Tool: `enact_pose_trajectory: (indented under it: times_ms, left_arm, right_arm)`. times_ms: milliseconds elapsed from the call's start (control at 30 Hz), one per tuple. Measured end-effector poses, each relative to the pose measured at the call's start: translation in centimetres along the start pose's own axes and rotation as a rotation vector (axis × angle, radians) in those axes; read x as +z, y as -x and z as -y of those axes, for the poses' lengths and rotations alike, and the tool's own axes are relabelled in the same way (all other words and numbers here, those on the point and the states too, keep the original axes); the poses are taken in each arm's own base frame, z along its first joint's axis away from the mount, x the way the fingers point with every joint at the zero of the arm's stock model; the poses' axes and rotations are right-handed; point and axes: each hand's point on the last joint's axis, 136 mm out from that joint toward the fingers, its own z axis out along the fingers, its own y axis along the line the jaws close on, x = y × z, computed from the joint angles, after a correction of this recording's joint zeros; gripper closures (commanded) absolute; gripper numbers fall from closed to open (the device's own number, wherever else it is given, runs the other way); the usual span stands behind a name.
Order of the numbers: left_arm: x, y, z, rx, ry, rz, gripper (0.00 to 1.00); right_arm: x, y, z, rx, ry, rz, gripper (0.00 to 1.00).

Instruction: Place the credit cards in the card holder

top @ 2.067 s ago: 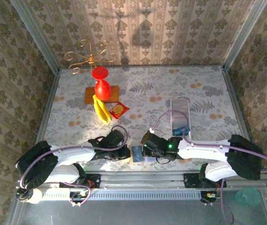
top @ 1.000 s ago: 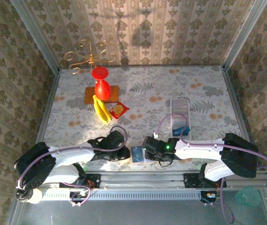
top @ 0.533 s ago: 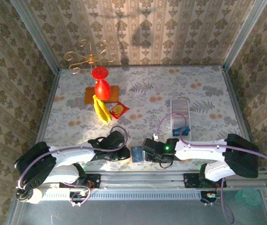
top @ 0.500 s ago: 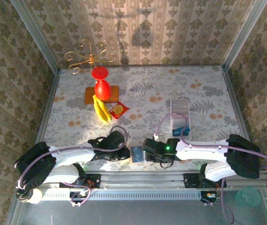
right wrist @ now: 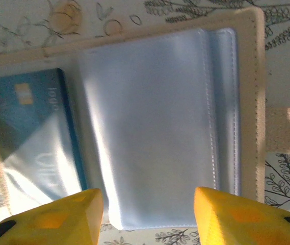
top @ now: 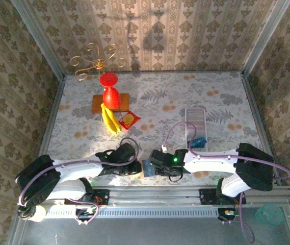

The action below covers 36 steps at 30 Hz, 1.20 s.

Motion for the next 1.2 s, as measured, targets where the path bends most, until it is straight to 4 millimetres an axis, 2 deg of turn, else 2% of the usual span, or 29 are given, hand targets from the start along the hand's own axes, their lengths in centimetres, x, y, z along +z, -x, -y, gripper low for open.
enact_pose_trajectory:
  times_ms: [133, 333, 633, 900, 1200]
  left_arm:
    - [0.0, 0.0, 0.0, 0.004, 0.002, 0.004, 0.83]
    - [0.0, 0.0, 0.1, 0.000, 0.004, 0.009, 0.84]
    - [0.1, 0.0, 0.0, 0.003, 0.009, 0.012, 0.85]
    - [0.2, 0.0, 0.1, -0.002, 0.006, 0.013, 0.86]
    - [0.2, 0.0, 0.2, -0.007, 0.005, 0.013, 0.87]
  right_arm:
    - [0.2, -0.3, 0.6, 0.004, -0.029, -0.011, 0.49]
    - [0.3, -0.3, 0.5, 0.010, -0.023, -0.013, 0.49]
    - [0.8, 0.0, -1.2, 0.023, 0.056, 0.003, 0.46]
    - [0.8, 0.3, -3.2, 0.039, 0.183, 0.023, 0.47]
    - [0.2, 0.3, -4.4, 0.032, 0.237, 0.035, 0.48]
